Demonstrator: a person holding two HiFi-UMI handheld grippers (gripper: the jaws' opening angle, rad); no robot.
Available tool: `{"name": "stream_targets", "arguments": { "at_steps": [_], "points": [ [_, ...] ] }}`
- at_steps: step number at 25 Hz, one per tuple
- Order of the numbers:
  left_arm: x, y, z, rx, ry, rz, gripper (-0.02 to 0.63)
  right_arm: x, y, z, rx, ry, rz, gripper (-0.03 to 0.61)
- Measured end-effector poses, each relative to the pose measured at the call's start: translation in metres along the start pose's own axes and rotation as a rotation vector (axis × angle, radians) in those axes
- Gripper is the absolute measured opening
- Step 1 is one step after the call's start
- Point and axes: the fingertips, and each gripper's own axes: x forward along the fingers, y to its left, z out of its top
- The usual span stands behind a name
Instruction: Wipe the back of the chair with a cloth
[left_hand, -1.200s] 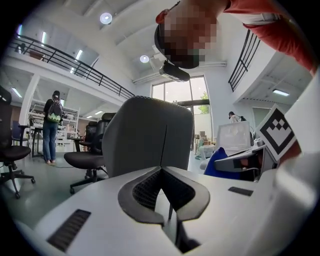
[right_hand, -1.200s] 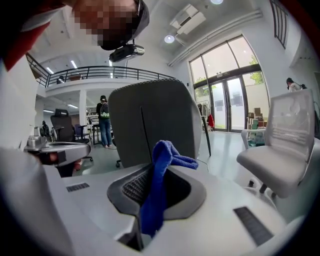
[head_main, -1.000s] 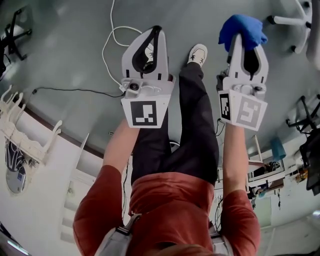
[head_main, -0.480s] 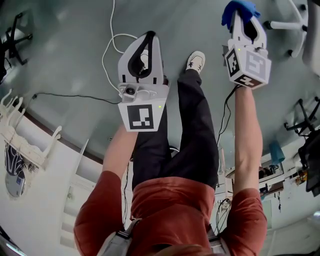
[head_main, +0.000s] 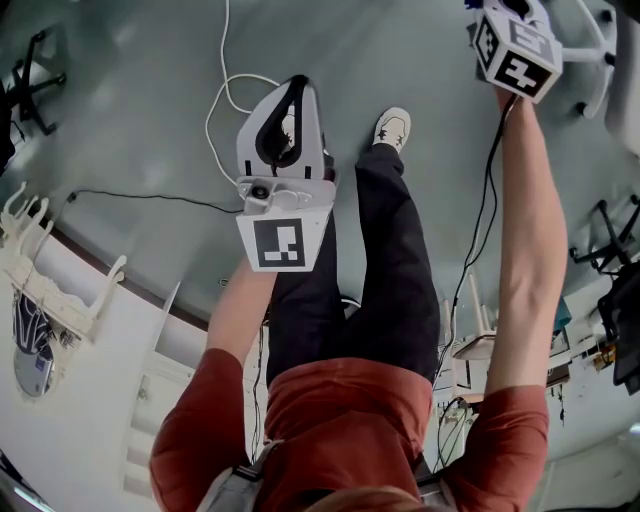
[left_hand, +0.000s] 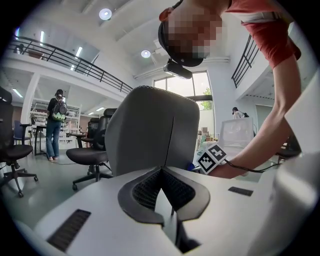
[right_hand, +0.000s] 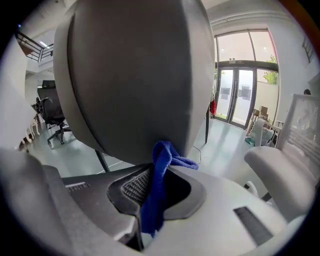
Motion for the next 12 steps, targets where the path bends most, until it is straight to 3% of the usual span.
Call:
{"name": "stream_targets", "arguments": {
  "at_steps": [8,12],
  "points": [
    [0.0045,-0.0034,-0.0007,-0.013,0.003,-0.015,0.014,0.0103,-0.0033,0.0018,-0.015,0.026,-0.001,0.058],
    [0.0041,0.0055,0.0012,-0.039,-0.004,-0.004,0.014,0.0131,0.0052,0.0046,0.056,0.051,0.017,0.058]
  ]
}}
